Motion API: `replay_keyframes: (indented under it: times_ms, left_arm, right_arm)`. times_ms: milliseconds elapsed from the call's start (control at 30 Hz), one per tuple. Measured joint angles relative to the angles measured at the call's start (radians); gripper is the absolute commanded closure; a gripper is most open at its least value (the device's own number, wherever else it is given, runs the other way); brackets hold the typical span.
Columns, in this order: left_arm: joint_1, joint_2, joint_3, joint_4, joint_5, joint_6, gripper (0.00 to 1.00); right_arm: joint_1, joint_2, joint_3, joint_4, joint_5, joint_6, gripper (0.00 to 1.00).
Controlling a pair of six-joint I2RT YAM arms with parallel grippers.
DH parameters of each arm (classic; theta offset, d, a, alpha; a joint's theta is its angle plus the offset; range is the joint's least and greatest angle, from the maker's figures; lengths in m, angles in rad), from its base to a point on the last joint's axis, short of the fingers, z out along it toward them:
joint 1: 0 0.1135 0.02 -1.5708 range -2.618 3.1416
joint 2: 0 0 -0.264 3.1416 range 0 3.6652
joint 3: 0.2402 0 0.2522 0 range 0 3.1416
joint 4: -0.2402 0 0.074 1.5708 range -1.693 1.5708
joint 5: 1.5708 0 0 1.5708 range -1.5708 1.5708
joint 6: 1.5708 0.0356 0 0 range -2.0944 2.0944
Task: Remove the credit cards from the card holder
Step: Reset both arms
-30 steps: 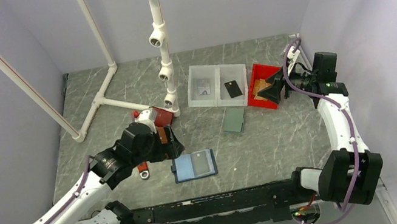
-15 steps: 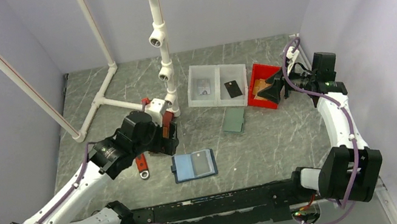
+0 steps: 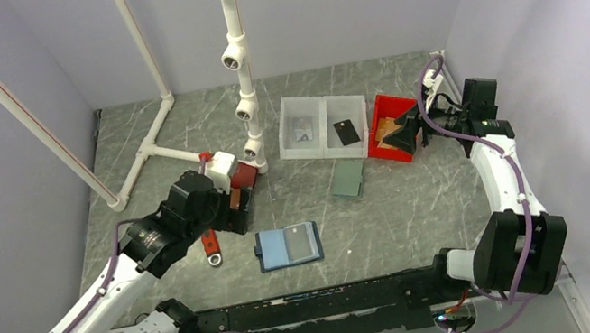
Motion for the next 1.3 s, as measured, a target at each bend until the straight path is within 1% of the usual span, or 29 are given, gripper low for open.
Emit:
replay_keyframes:
  times_ms: [433,867,1300]
  left_arm:
    - [0.035,0.03,0.0,-0.023,-0.001,0.0,0.01]
    - [0.065,0.038,0.0,-0.032,0.0,0.0,0.0]
    - [0.078,0.041,0.0,-0.032,0.001,0.0,0.0]
  right_arm:
    - [0.0,0.021,0.0,-0.004,0.01,-0.014,0.27]
    - [0.008,0.044,0.0,-0.048,0.016,-0.049,0.27]
    - [0.008,0.044,0.0,-0.049,0.016,-0.056,0.27]
